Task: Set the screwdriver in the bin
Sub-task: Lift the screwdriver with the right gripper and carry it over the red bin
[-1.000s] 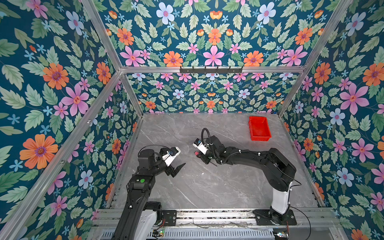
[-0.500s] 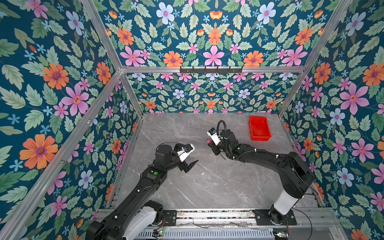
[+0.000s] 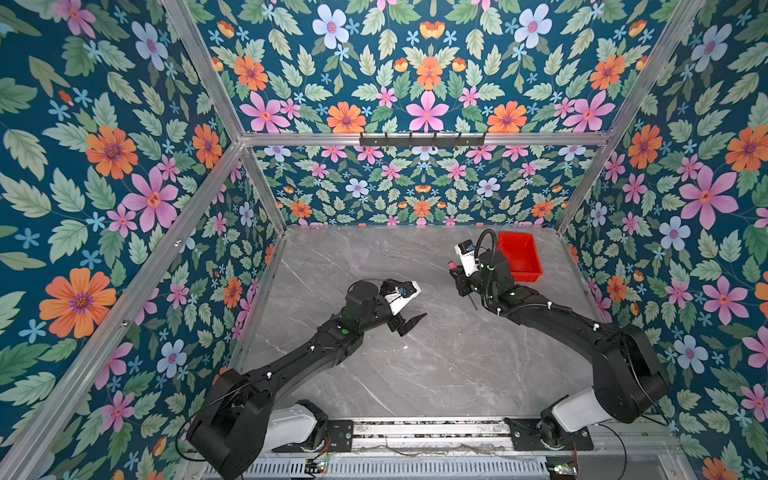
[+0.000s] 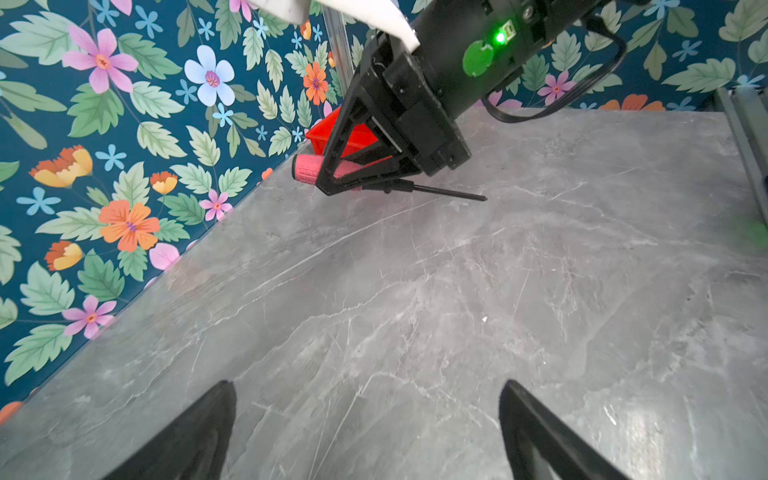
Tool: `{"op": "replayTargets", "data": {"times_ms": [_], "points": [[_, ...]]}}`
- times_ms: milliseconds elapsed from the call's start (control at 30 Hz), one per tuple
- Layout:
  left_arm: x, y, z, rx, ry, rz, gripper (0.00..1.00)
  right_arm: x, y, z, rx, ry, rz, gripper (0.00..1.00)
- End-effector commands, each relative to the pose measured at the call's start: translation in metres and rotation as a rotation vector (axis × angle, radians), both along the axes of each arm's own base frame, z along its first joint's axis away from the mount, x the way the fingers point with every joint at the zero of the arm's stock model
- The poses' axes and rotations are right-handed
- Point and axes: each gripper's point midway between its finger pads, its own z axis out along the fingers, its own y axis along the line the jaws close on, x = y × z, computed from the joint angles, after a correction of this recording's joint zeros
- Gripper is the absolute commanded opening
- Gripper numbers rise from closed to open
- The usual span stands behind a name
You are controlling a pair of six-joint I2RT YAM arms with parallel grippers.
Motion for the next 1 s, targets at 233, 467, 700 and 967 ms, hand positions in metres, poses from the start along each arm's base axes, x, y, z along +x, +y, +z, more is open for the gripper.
{"op": "replayTargets", "data": {"times_ms": [233,467,700,967], "points": [[0.021,-0.058,0.019,-0.107,-0.056,-0.050,1.00,0.016,-0.076,0.019,0.074,-0.026,-0.188,0.00],[0.027,-0.104,0.021,-0.167,-0.059,-0.107,1.00,0.023,-0.137,0.022,0.140,-0.012,-0.323,0.00],[0.026,-0.146,0.018,-0.204,-0.051,-0.170,1.00,0.033,-0.188,0.023,0.173,-0.016,-0.448,0.00],[0.025,-0.178,0.013,-0.209,-0.061,-0.223,1.00,0.061,-0.228,0.013,0.200,-0.008,-0.562,0.00]]}}
